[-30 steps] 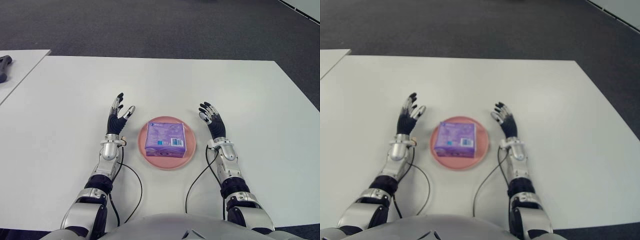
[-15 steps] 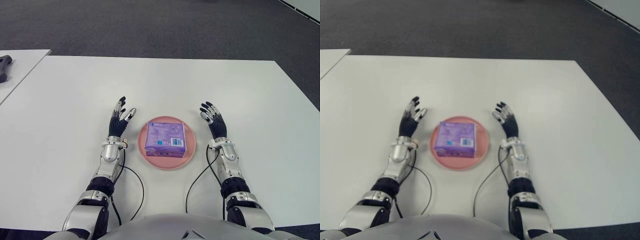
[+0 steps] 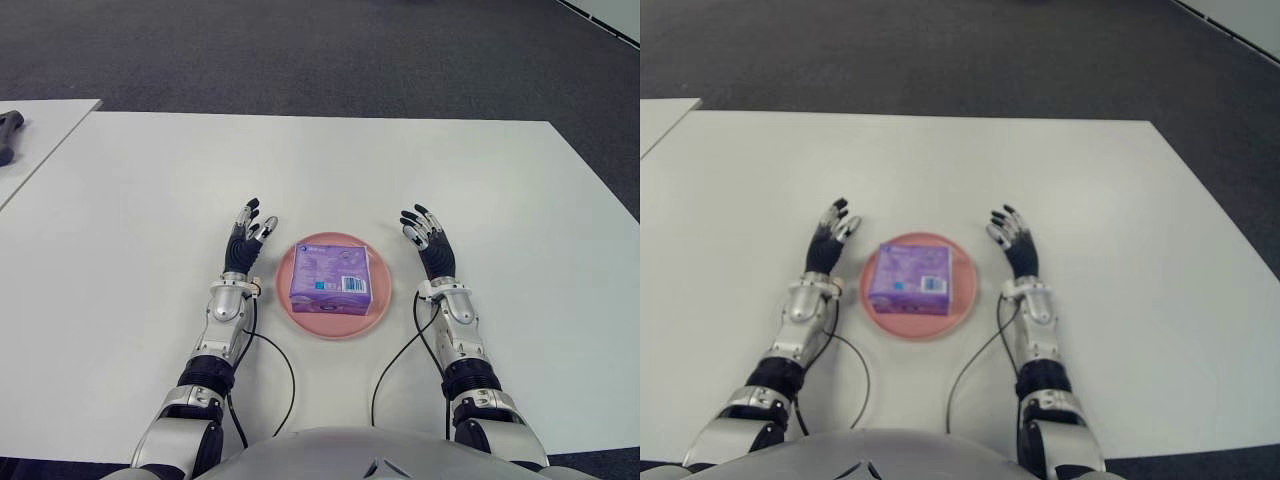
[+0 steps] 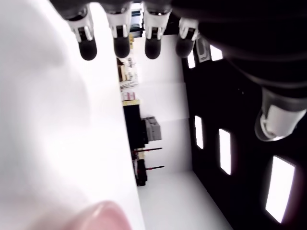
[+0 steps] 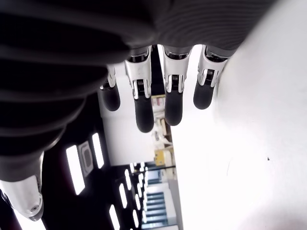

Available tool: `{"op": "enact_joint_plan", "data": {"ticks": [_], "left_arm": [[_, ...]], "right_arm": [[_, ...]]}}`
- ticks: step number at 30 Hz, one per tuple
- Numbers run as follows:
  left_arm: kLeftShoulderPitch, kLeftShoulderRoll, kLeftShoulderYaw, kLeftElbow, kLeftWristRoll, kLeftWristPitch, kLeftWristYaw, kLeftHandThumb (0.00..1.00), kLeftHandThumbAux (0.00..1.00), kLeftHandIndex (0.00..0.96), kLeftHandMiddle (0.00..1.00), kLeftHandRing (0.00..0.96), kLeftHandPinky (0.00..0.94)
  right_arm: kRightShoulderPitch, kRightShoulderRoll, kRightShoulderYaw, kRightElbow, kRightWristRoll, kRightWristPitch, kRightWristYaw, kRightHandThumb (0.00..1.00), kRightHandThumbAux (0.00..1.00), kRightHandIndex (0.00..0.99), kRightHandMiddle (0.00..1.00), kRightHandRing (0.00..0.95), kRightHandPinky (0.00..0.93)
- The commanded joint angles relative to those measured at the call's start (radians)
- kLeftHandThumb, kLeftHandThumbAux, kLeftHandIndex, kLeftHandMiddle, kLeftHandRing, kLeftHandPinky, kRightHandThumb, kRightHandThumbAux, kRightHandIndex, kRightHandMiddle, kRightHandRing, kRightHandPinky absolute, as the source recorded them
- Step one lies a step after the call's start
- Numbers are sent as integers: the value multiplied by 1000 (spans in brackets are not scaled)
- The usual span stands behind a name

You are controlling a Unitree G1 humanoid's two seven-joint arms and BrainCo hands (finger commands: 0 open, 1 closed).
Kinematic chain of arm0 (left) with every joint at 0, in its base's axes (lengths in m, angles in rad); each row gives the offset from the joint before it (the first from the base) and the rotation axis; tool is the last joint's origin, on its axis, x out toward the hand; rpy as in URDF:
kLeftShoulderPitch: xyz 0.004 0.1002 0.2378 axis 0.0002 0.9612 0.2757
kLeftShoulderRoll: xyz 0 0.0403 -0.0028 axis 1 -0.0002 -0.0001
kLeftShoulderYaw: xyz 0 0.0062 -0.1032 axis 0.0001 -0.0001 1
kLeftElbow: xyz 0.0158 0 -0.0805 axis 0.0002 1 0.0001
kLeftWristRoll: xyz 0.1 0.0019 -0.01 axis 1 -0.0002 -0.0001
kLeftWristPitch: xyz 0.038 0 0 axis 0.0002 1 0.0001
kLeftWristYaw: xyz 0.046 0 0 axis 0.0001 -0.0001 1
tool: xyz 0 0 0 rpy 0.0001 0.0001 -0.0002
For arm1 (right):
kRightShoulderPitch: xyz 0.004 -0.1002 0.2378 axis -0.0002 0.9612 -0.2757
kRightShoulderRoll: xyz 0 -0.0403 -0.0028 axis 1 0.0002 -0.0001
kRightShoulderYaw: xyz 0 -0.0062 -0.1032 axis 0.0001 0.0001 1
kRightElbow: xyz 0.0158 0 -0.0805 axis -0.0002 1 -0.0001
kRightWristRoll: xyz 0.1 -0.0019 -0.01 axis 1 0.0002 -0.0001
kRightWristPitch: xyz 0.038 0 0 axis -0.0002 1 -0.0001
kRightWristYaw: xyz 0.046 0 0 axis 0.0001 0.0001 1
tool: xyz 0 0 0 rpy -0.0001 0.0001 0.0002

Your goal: Put the tissue paper into the plate.

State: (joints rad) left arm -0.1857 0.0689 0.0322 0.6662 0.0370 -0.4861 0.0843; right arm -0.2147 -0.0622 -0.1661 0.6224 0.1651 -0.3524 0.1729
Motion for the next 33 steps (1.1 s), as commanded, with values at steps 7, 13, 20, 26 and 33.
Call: {"op": "enact_joint_plan", "data": {"ticks": [7,13,20,26,33], "left_arm": [[16,-8,17,0,-21,104,-14,0,384,0,0,0,0],[4,-13,31,25,-38,112,-14,0,388,0,0,0,0],[-4,-16,39,26,-47,134,-24,0,410,0,0,0,0],[-6,-18,43,20,-55,153,-33,0,425,0,0,0,0],[-3,-22,43,2,-56,172,-28,0,424,0,0,0,0]], "right_arm": [[76,23,-4,-6,6,95,-18,574,593,114,258,184,109],[81,27,-2,-22,0,104,-26,548,589,115,245,171,100],[85,34,-1,-38,-9,110,-49,559,599,111,231,157,80],[84,37,-1,-37,-10,103,-57,539,605,103,215,150,103],[81,44,-5,-33,-6,90,-62,522,623,91,202,141,103]]}}
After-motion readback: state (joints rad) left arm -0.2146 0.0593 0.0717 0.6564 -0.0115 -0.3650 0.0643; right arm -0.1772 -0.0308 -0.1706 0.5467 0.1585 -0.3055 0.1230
